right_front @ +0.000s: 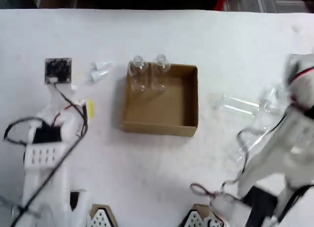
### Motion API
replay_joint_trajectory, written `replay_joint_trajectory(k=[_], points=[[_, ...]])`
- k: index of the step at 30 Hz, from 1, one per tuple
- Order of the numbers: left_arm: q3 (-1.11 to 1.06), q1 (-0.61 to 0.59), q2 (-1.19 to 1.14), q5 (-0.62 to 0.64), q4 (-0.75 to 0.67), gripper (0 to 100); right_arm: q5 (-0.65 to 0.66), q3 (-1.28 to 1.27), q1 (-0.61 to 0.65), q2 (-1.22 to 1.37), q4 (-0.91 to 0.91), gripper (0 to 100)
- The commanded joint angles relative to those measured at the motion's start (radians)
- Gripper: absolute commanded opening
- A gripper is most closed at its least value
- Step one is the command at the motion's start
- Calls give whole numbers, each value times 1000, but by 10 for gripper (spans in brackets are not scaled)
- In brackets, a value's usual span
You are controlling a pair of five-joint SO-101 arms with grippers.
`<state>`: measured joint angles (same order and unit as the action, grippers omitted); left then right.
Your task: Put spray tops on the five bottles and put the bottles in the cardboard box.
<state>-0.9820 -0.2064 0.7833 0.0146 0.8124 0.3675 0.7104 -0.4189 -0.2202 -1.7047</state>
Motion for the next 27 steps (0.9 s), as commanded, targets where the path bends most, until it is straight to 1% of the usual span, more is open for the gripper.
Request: replay_joint_trajectory(k=[1,4,7,10,11,12,14,17,20,22,24,27], points=[[-95,-4,364,6,17,174,-91,-71,165,-183,22,16],[-186,-4,599,6,38,174,-183,-80,263,-217,38,16],[-204,2,828,6,129,188,-287,-78,374,-242,84,16],[-204,77,1043,6,245,278,-356,-78,503,-278,136,16],[-192,114,1079,6,278,307,-365,-80,556,-291,153,16],[-180,145,1072,8,302,326,-370,-81,611,-302,168,16],[-161,209,1024,11,322,331,-370,-87,705,-311,193,16],[-135,318,1003,12,330,331,-370,-130,789,-297,240,16],[-117,443,1003,12,341,334,-370,-230,808,-272,348,16],[-98,509,1003,9,377,334,-370,-315,806,-263,441,16],[-72,542,1003,11,422,335,-370,-413,806,-265,521,15],[-54,549,1003,11,453,335,-376,-543,829,-266,610,15]])
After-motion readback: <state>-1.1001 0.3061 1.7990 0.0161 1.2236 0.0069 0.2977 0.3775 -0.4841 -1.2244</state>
